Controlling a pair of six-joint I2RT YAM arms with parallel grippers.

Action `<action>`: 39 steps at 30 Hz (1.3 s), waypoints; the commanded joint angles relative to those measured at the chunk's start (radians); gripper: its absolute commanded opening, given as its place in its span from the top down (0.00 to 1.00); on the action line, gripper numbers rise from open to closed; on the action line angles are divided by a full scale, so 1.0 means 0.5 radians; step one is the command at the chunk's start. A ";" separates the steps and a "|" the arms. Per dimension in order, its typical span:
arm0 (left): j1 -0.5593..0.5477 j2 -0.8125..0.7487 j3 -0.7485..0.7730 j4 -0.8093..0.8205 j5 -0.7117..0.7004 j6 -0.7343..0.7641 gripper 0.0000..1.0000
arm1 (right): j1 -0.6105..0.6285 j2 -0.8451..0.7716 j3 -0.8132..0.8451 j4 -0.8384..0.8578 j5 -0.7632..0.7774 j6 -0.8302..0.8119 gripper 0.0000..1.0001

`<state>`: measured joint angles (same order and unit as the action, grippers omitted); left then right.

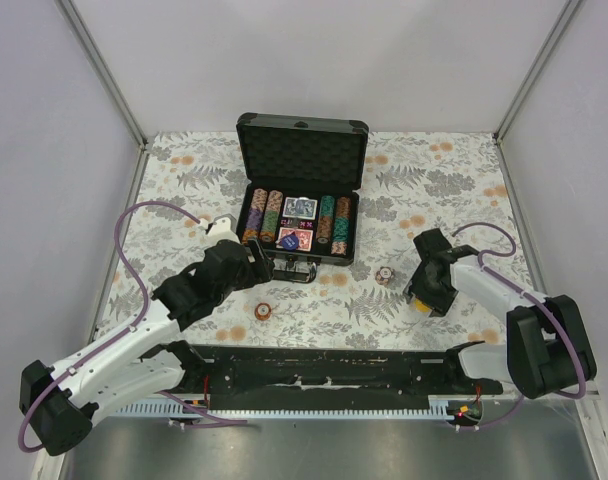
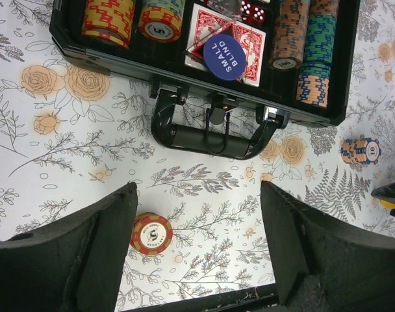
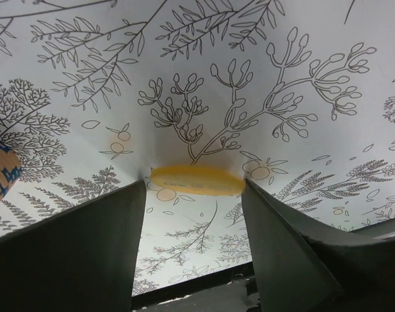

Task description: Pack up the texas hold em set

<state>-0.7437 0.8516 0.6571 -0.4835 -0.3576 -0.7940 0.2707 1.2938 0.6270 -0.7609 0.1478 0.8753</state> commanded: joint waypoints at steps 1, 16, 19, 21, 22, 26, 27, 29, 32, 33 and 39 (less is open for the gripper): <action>-0.007 -0.028 0.045 0.034 -0.033 -0.029 0.18 | -0.011 0.091 -0.057 0.193 0.008 0.017 0.35; -0.007 -0.047 0.039 0.031 -0.030 -0.026 0.17 | -0.081 0.146 -0.042 0.245 0.103 -0.051 0.29; -0.007 -0.053 0.039 0.031 -0.030 -0.026 0.17 | -0.090 0.201 -0.036 0.270 0.094 -0.054 0.31; -0.007 -0.056 0.036 0.031 -0.027 -0.029 0.17 | -0.093 0.207 -0.036 0.282 0.103 -0.051 0.33; -0.007 -0.059 0.033 0.031 -0.030 -0.029 0.17 | -0.093 0.204 -0.036 0.285 0.106 -0.051 0.35; -0.007 -0.056 0.030 0.031 -0.030 -0.032 0.17 | -0.096 0.204 -0.039 0.291 0.106 -0.066 0.45; -0.007 -0.056 0.036 0.031 -0.027 -0.032 0.17 | -0.096 0.201 -0.039 0.298 0.109 -0.069 0.45; -0.007 -0.050 0.039 0.031 -0.027 -0.035 0.17 | -0.096 0.195 -0.033 0.307 0.109 -0.079 0.49; -0.007 -0.047 0.042 0.031 -0.024 -0.032 0.17 | -0.093 0.168 0.001 0.310 0.091 -0.115 0.52; -0.007 -0.050 0.045 0.031 -0.024 -0.032 0.17 | -0.096 0.146 0.022 0.307 0.091 -0.121 0.52; -0.007 -0.044 0.051 0.031 -0.021 -0.032 0.17 | -0.096 -0.019 0.234 0.197 0.094 -0.180 0.49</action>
<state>-0.7437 0.8375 0.6571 -0.4835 -0.3576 -0.7940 0.2283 1.3327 0.6666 -0.7071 0.1555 0.8108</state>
